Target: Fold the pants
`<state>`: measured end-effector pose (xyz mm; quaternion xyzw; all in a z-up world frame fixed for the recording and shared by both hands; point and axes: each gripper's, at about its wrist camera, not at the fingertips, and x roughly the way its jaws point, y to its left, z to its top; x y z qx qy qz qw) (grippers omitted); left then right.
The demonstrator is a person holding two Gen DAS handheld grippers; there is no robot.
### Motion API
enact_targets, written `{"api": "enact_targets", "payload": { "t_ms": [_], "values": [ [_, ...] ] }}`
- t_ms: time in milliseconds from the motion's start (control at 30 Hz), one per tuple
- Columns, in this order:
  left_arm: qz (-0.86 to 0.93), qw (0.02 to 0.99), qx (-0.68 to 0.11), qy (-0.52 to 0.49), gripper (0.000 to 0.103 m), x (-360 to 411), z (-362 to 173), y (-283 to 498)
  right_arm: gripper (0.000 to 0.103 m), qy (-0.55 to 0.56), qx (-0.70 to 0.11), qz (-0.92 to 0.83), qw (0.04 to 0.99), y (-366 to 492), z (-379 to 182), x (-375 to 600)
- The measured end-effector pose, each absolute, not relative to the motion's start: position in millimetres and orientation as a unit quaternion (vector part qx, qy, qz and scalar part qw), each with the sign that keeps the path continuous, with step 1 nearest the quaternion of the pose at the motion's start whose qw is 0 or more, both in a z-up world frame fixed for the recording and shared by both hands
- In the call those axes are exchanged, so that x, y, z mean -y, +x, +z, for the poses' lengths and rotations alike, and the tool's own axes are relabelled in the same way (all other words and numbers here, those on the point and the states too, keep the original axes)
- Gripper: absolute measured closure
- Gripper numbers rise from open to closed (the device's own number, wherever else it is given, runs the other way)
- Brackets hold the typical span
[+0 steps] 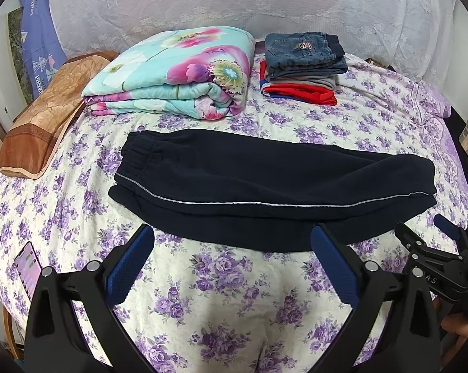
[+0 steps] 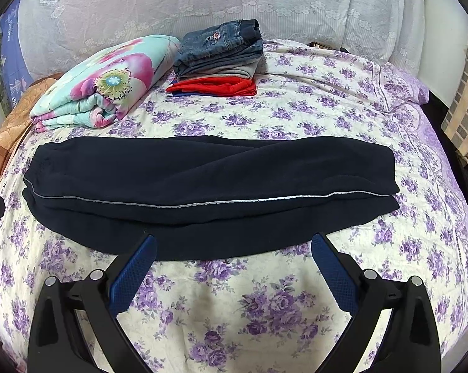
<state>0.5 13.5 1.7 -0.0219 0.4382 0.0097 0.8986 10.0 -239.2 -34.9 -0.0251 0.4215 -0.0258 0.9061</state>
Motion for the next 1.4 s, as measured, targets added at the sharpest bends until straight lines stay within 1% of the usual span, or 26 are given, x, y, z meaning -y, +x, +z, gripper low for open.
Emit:
{"api": "enact_targets", "payload": {
  "t_ms": [467, 600, 700, 733, 767, 833, 933, 1067, 1100, 1133, 1167, 1333, 1400],
  "values": [
    [0.007, 0.894, -0.447, -0.018, 0.005, -14, -7, 10, 0.003, -0.032, -0.436, -0.023, 0.899, 16, -42, 238],
    [-0.001, 0.882, -0.470, -0.042, 0.004, -38, -26, 22, 0.003, -0.041, -0.449, -0.021, 0.892, 20, -49, 234],
    [0.028, 0.866, -0.495, -0.061, 0.005, -76, -51, 29, 0.003, -0.043, -0.462, -0.019, 0.886, 23, -58, 233],
    [0.040, 0.862, -0.500, -0.071, 0.008, -93, -59, 30, 0.003, -0.043, -0.465, -0.016, 0.884, 24, -61, 231],
    [0.050, 0.858, -0.506, -0.078, 0.016, -105, -65, 31, 0.003, -0.044, -0.467, -0.013, 0.883, 24, -64, 229],
    [0.056, 0.846, -0.522, -0.087, 0.029, -128, -79, 37, 0.003, -0.053, -0.468, -0.002, 0.882, 26, -69, 224],
    [0.067, 0.829, -0.548, -0.092, 0.030, -147, -97, 51, 0.003, -0.066, -0.468, 0.020, 0.881, 32, -75, 213],
    [0.072, 0.827, -0.553, -0.070, 0.030, -148, -107, 74, 0.003, -0.099, -0.455, 0.058, 0.883, 45, -77, 189],
    [0.072, 0.825, -0.556, -0.069, 0.031, -148, -109, 81, 0.003, -0.114, -0.447, 0.073, 0.884, 51, -78, 178],
    [0.072, 0.821, -0.562, -0.066, 0.038, -146, -112, 88, 0.003, -0.129, -0.443, 0.084, 0.883, 56, -80, 168],
    [0.069, 0.818, -0.567, -0.062, 0.039, -143, -114, 96, 0.003, -0.144, -0.442, 0.095, 0.881, 63, -82, 158],
    [0.086, 0.812, -0.576, -0.030, 0.039, -132, -122, 115, 0.004, -0.204, -0.434, 0.171, 0.861, 97, -93, 104],
    [0.087, 0.815, -0.572, -0.031, 0.039, -133, -122, 113, 0.007, -0.221, -0.433, 0.195, 0.852, 104, -96, 90]
  ]
}}
